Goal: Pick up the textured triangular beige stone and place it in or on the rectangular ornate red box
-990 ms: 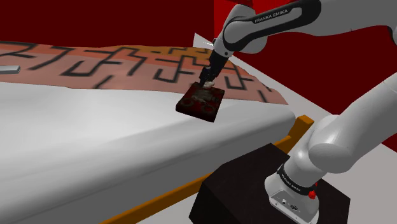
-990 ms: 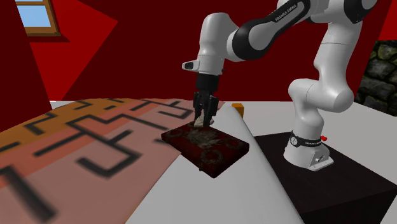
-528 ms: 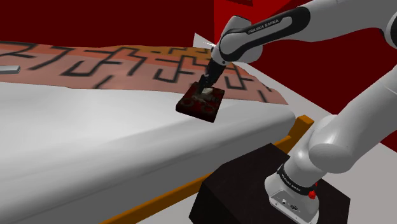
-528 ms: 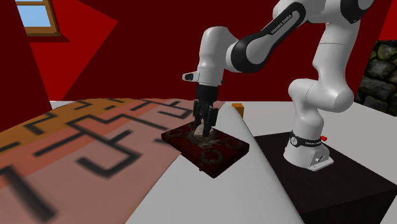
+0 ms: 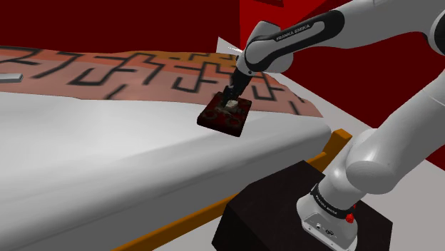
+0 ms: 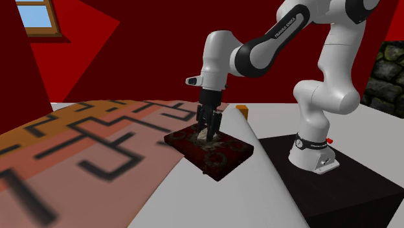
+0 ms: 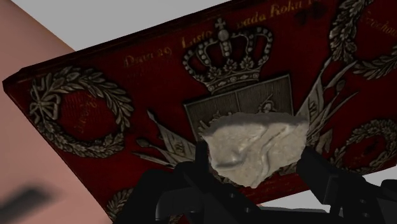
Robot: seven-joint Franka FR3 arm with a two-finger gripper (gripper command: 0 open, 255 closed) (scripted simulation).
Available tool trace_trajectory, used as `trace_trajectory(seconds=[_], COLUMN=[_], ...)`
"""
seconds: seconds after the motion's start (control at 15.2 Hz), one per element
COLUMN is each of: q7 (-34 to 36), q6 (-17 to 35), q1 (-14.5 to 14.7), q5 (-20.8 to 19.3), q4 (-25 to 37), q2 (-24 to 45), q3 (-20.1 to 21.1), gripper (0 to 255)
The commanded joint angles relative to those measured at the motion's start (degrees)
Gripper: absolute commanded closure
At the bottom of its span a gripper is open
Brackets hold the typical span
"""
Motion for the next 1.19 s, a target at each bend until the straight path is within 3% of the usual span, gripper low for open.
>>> trace_trajectory(seconds=[0.0, 0.33, 0.59, 1.12], q7=[0.0, 0.0, 0.9, 0.9], q6=[0.0, 0.0, -7.4, -7.4], q1=[0.0, 0.0, -0.7, -0.7], q5=[0.0, 0.0, -1.5, -1.5], q4=[0.0, 0.0, 2.2, 2.2], q2=[0.0, 0.0, -5.2, -5.2], q3=[0.0, 0.0, -0.4, -0.4], gripper=[0, 0, 0, 0])
